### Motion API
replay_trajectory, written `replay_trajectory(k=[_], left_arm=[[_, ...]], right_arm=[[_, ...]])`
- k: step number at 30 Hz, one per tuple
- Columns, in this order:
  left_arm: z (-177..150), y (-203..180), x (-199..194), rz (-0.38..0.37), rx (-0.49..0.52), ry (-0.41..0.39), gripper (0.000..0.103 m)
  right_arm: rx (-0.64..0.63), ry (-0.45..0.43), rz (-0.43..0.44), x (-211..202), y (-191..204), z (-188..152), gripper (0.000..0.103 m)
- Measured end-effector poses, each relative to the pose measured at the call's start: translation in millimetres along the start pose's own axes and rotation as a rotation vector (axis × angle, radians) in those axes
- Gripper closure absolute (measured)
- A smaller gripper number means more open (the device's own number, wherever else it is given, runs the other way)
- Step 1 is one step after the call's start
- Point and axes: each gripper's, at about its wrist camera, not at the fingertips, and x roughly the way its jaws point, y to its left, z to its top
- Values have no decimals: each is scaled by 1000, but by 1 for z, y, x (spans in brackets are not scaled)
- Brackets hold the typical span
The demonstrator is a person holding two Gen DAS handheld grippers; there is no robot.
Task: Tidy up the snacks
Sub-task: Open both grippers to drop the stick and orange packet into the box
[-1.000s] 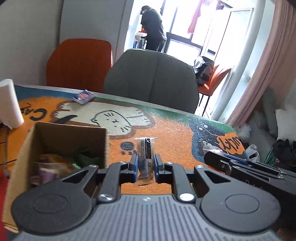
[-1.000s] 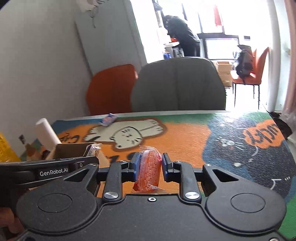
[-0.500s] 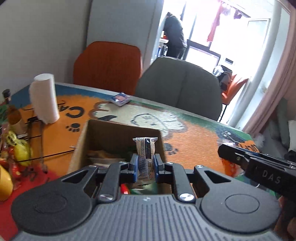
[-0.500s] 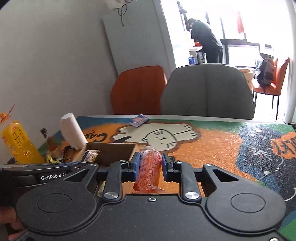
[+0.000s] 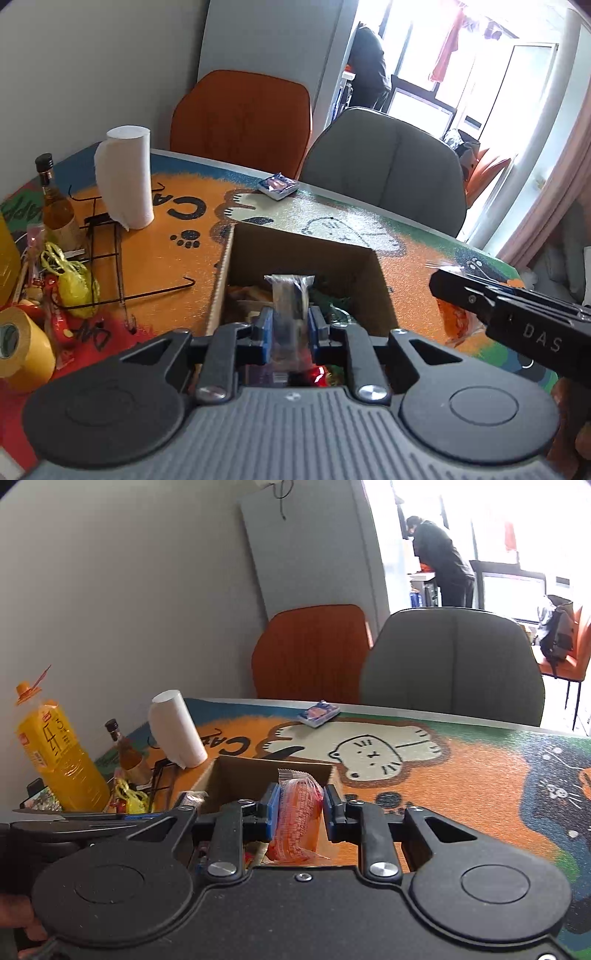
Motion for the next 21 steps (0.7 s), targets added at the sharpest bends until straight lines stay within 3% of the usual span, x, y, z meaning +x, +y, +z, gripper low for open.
replay_trajectory(k=[11,17,21], left_arm=[[2,15,-5,-1,-34,-3,76],[1,21,-7,10,-42,-11,54],[-2,19,-10,12,-32,-22,38]], right_arm=[[14,35,58,8,16,1,80],[34,67,105,7,20,0,70],[41,65,100,2,19,-2,70]])
